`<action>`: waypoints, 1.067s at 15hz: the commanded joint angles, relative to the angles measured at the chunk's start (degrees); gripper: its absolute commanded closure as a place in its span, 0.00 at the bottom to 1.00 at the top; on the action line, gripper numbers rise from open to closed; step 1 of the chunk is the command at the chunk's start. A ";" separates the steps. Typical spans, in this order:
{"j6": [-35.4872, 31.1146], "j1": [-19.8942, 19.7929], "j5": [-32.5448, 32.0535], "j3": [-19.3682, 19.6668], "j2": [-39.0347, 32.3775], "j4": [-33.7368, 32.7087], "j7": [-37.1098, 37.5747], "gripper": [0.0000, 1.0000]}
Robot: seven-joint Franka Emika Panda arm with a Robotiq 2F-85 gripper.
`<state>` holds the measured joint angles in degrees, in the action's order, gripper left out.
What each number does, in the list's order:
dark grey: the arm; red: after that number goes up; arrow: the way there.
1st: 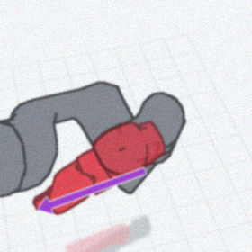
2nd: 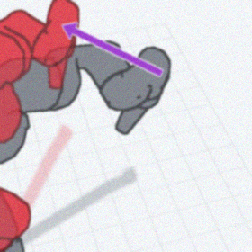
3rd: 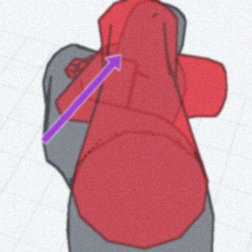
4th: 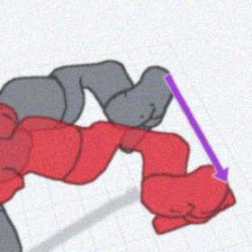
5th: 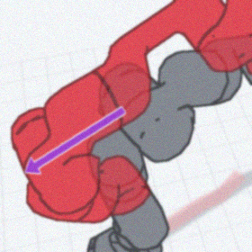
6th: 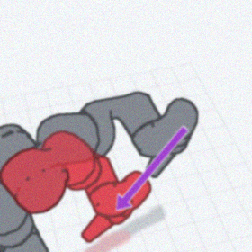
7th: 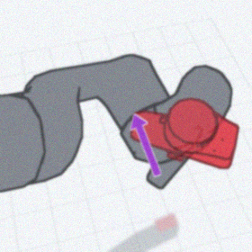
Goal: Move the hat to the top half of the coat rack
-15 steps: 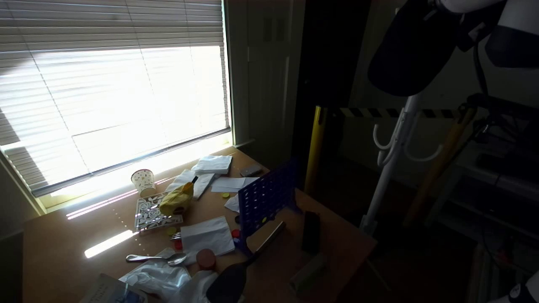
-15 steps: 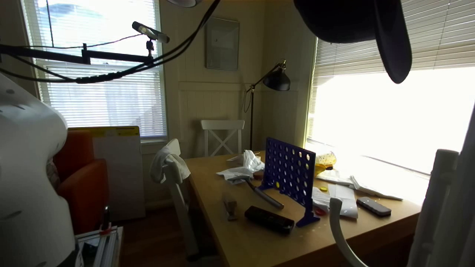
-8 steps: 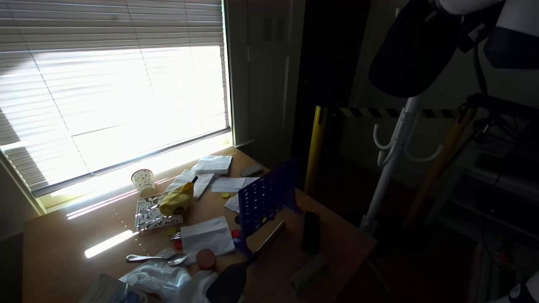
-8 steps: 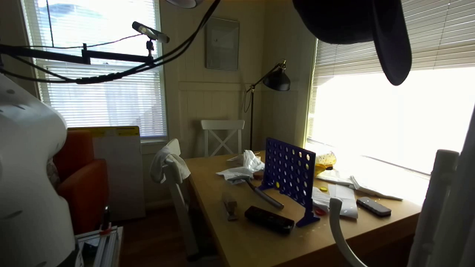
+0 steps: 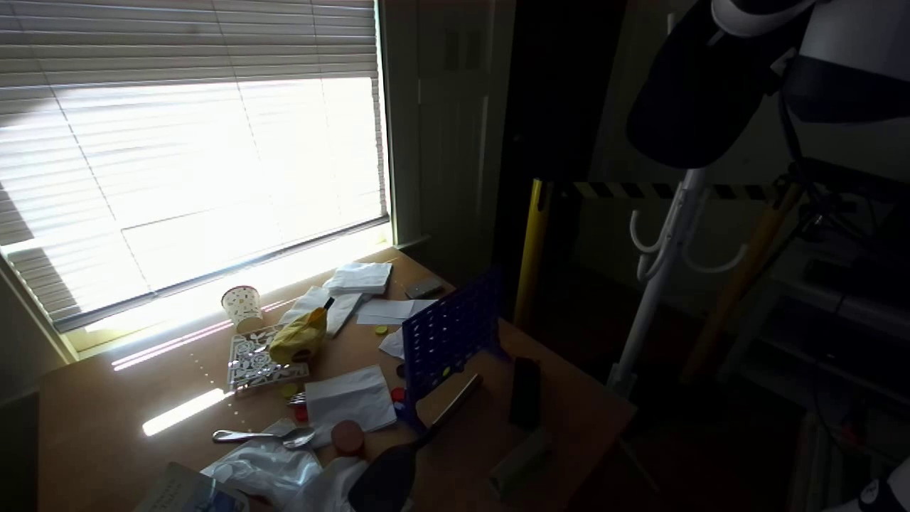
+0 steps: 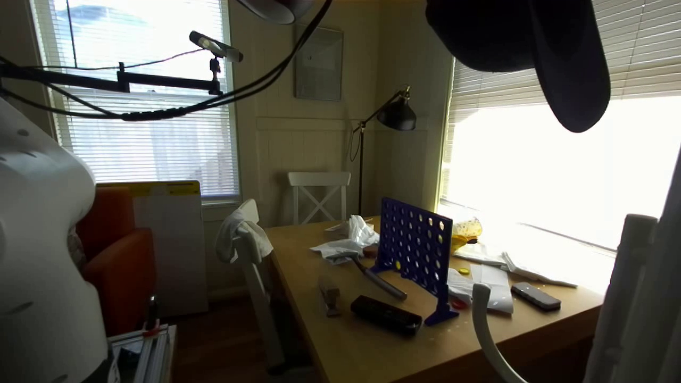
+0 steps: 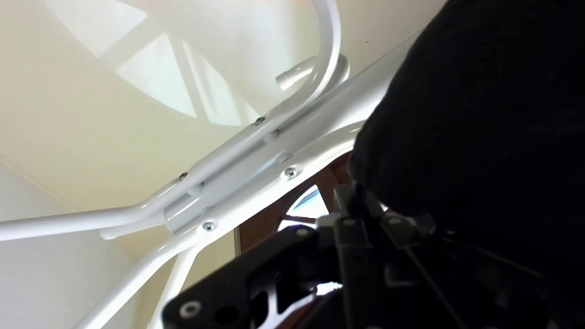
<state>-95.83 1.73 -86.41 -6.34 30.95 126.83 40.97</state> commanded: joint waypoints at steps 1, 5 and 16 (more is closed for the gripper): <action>4.01 1.19 -0.97 -0.06 -3.43 -3.85 -0.72 0.99; 7.74 1.41 -0.42 0.02 -4.71 -6.23 -2.44 0.99; 7.59 2.99 -1.23 0.34 -6.81 -7.15 -9.05 0.99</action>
<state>-88.79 3.86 -86.43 -6.36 25.35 120.59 34.75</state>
